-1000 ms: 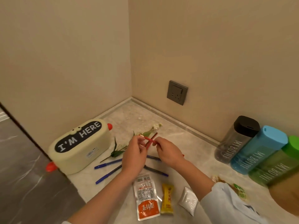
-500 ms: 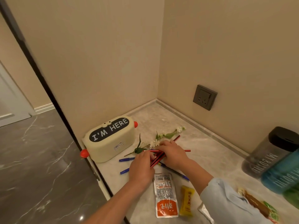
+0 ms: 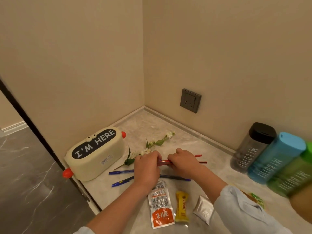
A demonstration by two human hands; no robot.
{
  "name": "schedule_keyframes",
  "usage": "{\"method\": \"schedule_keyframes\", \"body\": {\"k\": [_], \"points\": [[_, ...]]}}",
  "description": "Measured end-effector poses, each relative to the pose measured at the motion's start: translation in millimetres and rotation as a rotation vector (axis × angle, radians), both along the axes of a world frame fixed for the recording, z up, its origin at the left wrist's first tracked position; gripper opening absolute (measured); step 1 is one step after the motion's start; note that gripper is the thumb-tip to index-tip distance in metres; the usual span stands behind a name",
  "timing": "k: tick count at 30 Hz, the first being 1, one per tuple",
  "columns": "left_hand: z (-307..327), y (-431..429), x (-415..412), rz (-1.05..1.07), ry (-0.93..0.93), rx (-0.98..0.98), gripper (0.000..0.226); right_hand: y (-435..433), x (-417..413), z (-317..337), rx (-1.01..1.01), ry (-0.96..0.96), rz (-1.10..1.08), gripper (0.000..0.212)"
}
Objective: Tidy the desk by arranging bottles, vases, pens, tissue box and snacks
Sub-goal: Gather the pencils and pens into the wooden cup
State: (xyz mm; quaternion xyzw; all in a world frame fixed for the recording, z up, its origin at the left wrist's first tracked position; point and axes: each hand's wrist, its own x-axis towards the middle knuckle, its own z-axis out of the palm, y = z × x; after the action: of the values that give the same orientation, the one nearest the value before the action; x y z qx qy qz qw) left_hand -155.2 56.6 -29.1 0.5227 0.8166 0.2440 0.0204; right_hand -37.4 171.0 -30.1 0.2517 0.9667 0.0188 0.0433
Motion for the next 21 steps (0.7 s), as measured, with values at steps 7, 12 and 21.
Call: {"method": "schedule_keyframes", "body": {"k": [7, 12, 21], "points": [[24, 29, 21, -0.097, 0.143, 0.084, 0.058, -1, 29, 23, -0.250, 0.090, -0.302, 0.028], [40, 39, 44, -0.150, -0.077, 0.221, 0.082, -4, 42, 35, -0.840, 0.575, -0.617, 0.019], [72, 69, 83, -0.358, -0.861, 0.173, 0.029, -31, 75, 78, -1.317, 0.987, -0.580, 0.021]]}}
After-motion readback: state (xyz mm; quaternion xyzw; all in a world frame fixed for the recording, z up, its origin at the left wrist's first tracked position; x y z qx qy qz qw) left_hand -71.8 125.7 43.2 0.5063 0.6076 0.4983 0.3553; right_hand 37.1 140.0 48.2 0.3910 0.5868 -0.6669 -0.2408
